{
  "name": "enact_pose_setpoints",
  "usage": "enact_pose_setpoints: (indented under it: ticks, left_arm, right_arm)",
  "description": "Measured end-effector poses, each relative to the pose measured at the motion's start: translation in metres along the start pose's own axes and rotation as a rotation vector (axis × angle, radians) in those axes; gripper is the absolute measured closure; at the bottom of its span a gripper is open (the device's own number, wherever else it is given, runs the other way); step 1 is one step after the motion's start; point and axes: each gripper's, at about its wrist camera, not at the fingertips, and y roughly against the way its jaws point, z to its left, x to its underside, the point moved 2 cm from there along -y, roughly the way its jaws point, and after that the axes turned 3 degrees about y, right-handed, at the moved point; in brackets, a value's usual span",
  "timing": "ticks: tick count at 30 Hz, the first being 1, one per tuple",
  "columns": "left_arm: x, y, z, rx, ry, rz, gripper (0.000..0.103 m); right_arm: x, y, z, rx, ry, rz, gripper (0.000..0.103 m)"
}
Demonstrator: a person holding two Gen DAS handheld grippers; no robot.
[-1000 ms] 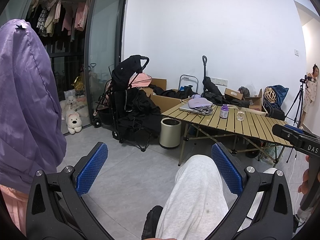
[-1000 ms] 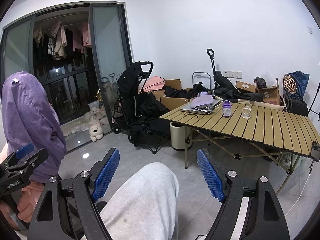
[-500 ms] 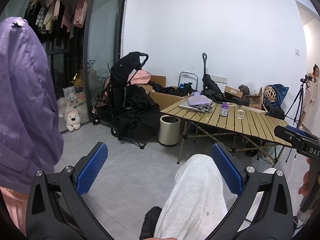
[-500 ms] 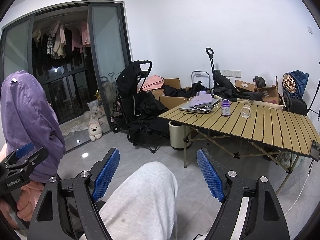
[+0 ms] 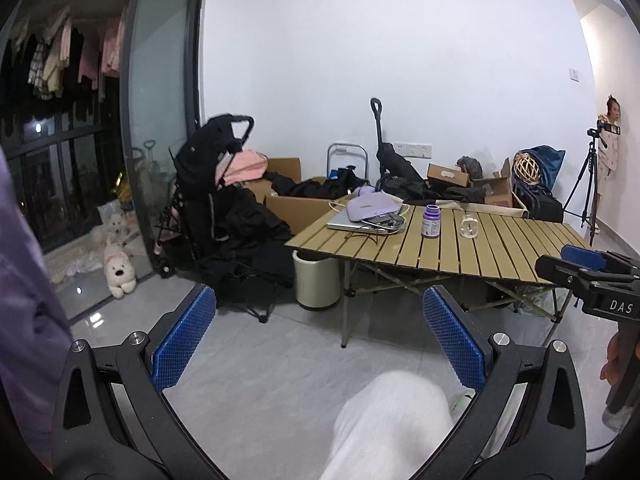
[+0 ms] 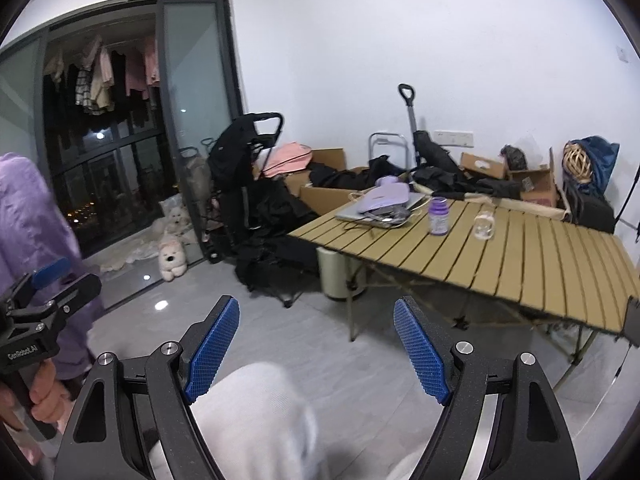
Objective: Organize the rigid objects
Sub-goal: 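Move both tools toward the table, right tool toward the clear jar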
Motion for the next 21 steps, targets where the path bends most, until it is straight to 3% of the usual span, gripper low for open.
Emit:
enact_pose_setpoints:
  ticks: [13, 21]
  left_arm:
    - [-0.023, -0.140, -0.049, 0.057, -0.041, 0.121, 0.000]
    - [-0.029, -0.271, -0.109, 0.223, -0.082, 0.258, 0.000]
  right_arm:
    - [-0.035, -0.105, -0.089, 0.085, -0.023, 0.085, 0.018]
    - [-0.062, -0.189, -0.155, 0.098, -0.056, 0.126, 0.018]
